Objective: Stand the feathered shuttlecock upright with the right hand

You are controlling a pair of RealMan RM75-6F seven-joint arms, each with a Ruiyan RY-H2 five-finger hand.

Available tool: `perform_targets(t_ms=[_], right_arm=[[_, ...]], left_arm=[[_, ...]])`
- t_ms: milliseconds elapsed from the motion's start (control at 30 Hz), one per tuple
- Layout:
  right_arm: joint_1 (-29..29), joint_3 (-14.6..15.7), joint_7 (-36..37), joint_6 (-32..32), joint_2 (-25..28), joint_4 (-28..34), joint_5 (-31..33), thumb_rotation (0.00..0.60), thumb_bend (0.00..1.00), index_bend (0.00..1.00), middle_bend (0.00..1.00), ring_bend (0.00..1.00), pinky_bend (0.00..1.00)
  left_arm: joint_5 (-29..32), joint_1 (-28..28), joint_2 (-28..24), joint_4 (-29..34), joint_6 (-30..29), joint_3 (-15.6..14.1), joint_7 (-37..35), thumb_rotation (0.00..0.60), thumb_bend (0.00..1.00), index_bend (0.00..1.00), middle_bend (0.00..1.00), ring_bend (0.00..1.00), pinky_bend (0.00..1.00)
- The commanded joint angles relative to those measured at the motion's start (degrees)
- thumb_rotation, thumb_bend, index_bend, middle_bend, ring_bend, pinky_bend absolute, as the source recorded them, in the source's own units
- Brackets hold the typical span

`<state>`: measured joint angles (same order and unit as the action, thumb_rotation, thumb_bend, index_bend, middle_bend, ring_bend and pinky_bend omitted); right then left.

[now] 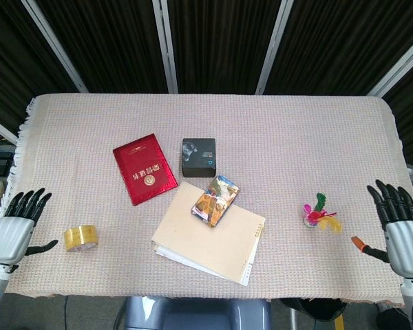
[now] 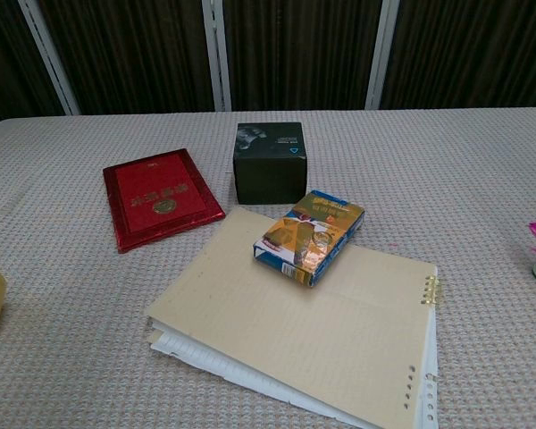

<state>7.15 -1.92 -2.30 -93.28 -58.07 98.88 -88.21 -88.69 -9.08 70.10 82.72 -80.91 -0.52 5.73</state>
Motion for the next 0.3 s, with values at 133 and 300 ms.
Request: perform_targets(t_ms=[133,300], right_arm=[[-2.93,-0.81,-3.56,2.0,-2.34,-6.16,9.26,0.6,0.07,0.03,0.0,0.0,0.0],[-2.96,0.79,-6.53,4.91,-4.41,-7.78,9.34,0.6,0.07,0.04,0.0,0.0,0.0]], left_arm=[[-1.16,0.38,-0.1,0.4,-1.13,-0.44,0.17,0.509,0.03,0.0,0.0,0.0,0.0],[-3.04,1.0,0.53,0.34,-3.43,-0.79,0.41,0.51,0.03,0.0,0.0,0.0,0.0]])
